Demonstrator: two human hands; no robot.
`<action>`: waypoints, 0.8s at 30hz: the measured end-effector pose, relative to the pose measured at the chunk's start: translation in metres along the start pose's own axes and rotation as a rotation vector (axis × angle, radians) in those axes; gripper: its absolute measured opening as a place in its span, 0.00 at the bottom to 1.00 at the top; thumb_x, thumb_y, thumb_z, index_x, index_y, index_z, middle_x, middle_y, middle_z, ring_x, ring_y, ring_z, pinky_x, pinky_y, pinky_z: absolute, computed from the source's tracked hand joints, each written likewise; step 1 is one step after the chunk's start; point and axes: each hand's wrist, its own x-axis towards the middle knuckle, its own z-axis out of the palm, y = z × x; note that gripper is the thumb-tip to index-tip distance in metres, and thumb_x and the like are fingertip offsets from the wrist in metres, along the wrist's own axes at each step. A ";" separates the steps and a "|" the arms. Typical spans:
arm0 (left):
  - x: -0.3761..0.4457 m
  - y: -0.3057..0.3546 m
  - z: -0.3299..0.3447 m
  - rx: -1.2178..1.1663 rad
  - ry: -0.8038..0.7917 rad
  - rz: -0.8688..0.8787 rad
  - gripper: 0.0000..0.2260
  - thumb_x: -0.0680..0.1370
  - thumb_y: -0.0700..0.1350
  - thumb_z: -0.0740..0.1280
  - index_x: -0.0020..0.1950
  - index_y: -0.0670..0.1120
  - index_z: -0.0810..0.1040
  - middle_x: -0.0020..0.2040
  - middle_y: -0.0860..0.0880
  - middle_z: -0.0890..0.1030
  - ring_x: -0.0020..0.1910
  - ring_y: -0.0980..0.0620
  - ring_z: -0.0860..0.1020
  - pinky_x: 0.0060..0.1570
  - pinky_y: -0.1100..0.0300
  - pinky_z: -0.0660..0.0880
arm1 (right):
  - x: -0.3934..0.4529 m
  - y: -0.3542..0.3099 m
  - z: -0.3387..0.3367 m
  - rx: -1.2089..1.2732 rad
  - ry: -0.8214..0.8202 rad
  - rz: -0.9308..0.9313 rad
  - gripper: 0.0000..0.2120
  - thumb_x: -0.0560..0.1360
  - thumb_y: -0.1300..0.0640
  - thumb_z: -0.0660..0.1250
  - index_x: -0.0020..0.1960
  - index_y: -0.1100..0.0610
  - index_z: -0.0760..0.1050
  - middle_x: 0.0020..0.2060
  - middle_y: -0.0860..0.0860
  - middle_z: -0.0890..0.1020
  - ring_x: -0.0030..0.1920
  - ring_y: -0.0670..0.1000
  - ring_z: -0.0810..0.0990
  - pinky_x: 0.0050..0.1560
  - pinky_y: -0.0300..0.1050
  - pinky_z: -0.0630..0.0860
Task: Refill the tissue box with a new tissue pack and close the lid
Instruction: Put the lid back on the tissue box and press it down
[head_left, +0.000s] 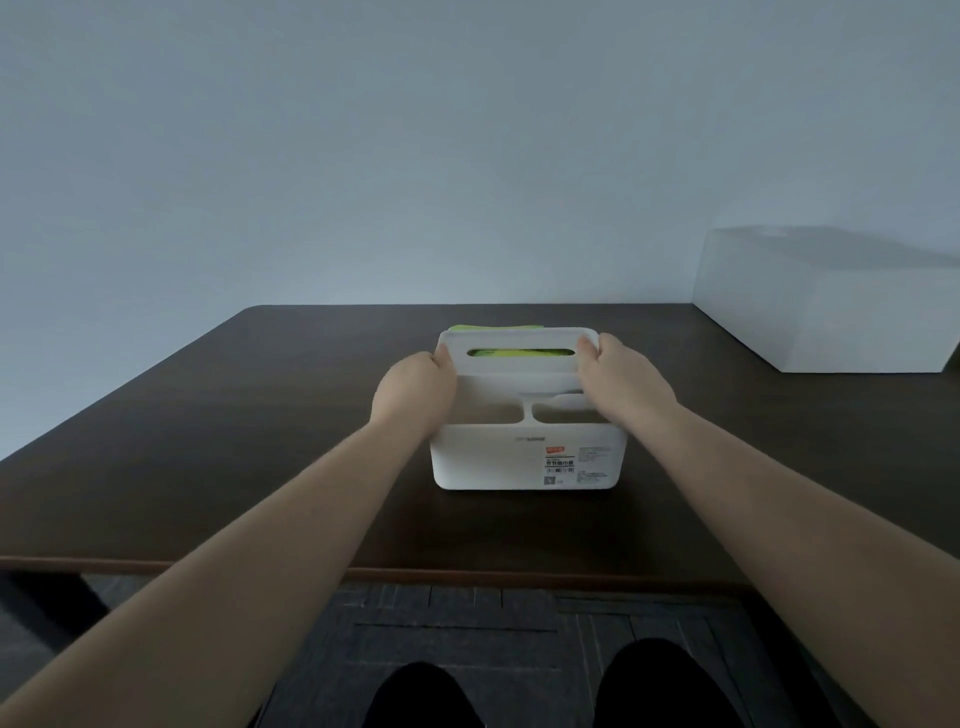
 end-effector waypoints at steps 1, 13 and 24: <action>-0.001 -0.001 0.002 -0.001 0.019 0.006 0.25 0.83 0.50 0.46 0.46 0.37 0.77 0.40 0.44 0.75 0.45 0.43 0.72 0.44 0.56 0.66 | 0.000 0.001 0.000 -0.009 0.004 -0.004 0.26 0.81 0.44 0.44 0.68 0.58 0.67 0.49 0.54 0.77 0.48 0.56 0.75 0.47 0.51 0.71; -0.012 0.002 -0.009 -0.115 -0.136 -0.118 0.28 0.81 0.58 0.47 0.61 0.39 0.76 0.59 0.40 0.79 0.55 0.41 0.78 0.56 0.53 0.75 | -0.017 -0.003 -0.013 0.140 -0.109 0.014 0.28 0.80 0.40 0.46 0.74 0.53 0.60 0.64 0.56 0.76 0.60 0.58 0.75 0.57 0.55 0.73; -0.038 -0.008 -0.025 -0.064 -0.287 -0.188 0.14 0.75 0.42 0.56 0.50 0.36 0.77 0.34 0.39 0.84 0.37 0.39 0.85 0.43 0.52 0.83 | -0.052 0.016 -0.045 0.277 -0.436 0.294 0.14 0.79 0.58 0.56 0.59 0.64 0.73 0.40 0.61 0.83 0.30 0.54 0.82 0.22 0.36 0.74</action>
